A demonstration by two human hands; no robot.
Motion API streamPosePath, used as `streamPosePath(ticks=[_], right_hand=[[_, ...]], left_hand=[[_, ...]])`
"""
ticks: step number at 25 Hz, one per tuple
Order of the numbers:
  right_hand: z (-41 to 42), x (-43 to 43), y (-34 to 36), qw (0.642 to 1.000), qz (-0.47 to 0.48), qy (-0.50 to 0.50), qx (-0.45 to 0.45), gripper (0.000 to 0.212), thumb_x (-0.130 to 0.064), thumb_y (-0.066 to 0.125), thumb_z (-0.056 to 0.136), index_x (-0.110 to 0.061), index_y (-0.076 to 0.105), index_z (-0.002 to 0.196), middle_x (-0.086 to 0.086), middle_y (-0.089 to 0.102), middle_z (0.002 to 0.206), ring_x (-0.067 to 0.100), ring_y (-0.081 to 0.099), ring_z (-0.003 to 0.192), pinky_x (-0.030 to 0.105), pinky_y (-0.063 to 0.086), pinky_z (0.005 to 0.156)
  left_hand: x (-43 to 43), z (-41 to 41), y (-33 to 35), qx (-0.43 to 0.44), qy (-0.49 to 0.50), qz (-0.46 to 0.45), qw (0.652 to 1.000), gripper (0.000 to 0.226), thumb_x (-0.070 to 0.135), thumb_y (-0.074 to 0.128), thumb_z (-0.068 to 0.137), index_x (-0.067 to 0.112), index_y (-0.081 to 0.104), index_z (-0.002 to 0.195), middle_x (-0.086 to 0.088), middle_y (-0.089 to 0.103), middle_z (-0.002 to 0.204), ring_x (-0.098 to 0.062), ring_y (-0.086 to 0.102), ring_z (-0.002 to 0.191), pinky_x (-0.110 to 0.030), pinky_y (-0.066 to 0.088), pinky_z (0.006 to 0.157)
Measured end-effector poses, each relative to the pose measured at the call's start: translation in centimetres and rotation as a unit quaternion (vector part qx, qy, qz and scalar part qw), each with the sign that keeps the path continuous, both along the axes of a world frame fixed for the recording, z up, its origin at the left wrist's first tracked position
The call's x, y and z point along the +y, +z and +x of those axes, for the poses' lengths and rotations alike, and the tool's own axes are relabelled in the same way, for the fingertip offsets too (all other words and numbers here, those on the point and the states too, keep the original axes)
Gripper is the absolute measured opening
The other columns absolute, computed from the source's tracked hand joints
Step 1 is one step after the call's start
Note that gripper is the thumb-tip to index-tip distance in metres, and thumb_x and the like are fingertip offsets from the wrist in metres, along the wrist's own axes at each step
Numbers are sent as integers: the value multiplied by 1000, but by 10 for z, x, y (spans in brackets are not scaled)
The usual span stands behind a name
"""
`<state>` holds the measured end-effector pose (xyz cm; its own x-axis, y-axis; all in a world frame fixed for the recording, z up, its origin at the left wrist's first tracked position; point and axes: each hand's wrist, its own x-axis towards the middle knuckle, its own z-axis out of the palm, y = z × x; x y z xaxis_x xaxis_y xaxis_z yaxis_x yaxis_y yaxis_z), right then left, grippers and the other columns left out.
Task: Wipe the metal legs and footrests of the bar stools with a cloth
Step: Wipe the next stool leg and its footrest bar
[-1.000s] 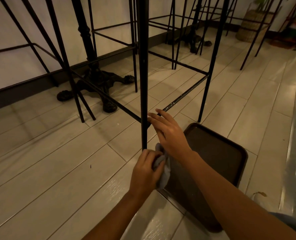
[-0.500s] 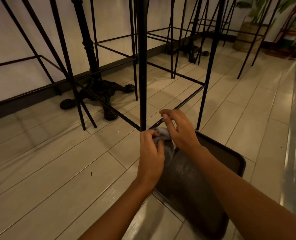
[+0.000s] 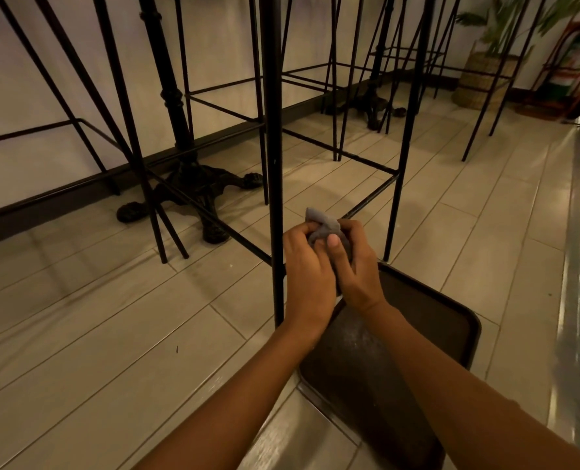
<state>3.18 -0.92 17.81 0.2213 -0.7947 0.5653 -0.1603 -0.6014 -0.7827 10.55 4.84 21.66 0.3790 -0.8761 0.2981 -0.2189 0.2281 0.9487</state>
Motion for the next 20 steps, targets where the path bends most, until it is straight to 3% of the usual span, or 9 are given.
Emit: streamPosePath(ticks=[2, 4, 7, 10, 13, 16, 18, 20], right_hand=[[3, 3, -3, 999, 22, 7, -25, 24, -33, 44, 92, -14, 45, 108, -10, 56, 89, 1, 57, 79, 14, 47, 68], [7, 4, -5, 997, 45, -3, -55, 14, -19, 44, 93, -13, 47, 105, -11, 55, 85, 0, 55, 75, 13, 45, 66], [5, 2, -9, 995, 53, -32, -73, 15, -13, 45, 93, -8, 50, 107, -3, 59, 92, 8, 59, 85, 22, 50, 75], [3, -2, -11, 994, 57, -56, -69, 23, -16, 46, 93, -5, 50, 113, 5, 60, 101, 15, 60, 94, 33, 53, 80], [7, -4, -11, 996, 37, -72, -38, 30, -21, 47, 93, -7, 49, 120, 9, 59, 111, 13, 59, 100, 29, 52, 85], [16, -2, -8, 993, -16, -112, 15, 29, -20, 48, 93, -10, 52, 119, 8, 59, 111, 8, 56, 93, 15, 48, 78], [24, 0, -5, 989, -54, -125, 60, 29, -24, 45, 92, -13, 55, 117, 8, 60, 104, 15, 56, 89, 25, 49, 72], [31, 2, -5, 977, -88, -133, 142, 34, -29, 39, 89, -15, 57, 114, 7, 59, 96, 19, 52, 85, 31, 47, 66]], left_hand=[[0, 0, 0, -13, -11, 3, 1000, 26, 15, 37, 98, 11, 45, 122, 4, 44, 117, 10, 49, 91, 5, 38, 72], [0, 7, 0, -83, -15, 8, 996, 32, 13, 34, 98, 10, 46, 128, -2, 47, 126, 9, 48, 96, 9, 33, 77], [3, 25, -4, -206, -17, -36, 978, 33, 6, 39, 96, 7, 50, 127, -9, 52, 129, 2, 42, 112, 8, 27, 90], [11, 45, -11, -296, 4, -153, 943, 28, 2, 49, 90, 2, 57, 117, -13, 57, 118, -1, 46, 113, -8, 36, 99], [7, 65, -9, -235, 64, -204, 948, 29, 4, 57, 86, 7, 52, 114, -6, 48, 113, -2, 47, 105, -18, 45, 92], [1, 80, 8, -121, 6, -100, 988, 43, 21, 55, 90, 24, 36, 128, 8, 48, 116, 2, 51, 106, -11, 44, 90], [-4, 83, 14, -110, -66, -40, 991, 37, 30, 45, 93, 31, 35, 129, 11, 55, 112, 4, 54, 104, -8, 44, 89], [-7, 83, 16, -99, -97, -36, 990, 25, 29, 40, 95, 31, 42, 120, 7, 61, 97, -1, 60, 94, -15, 49, 84]])
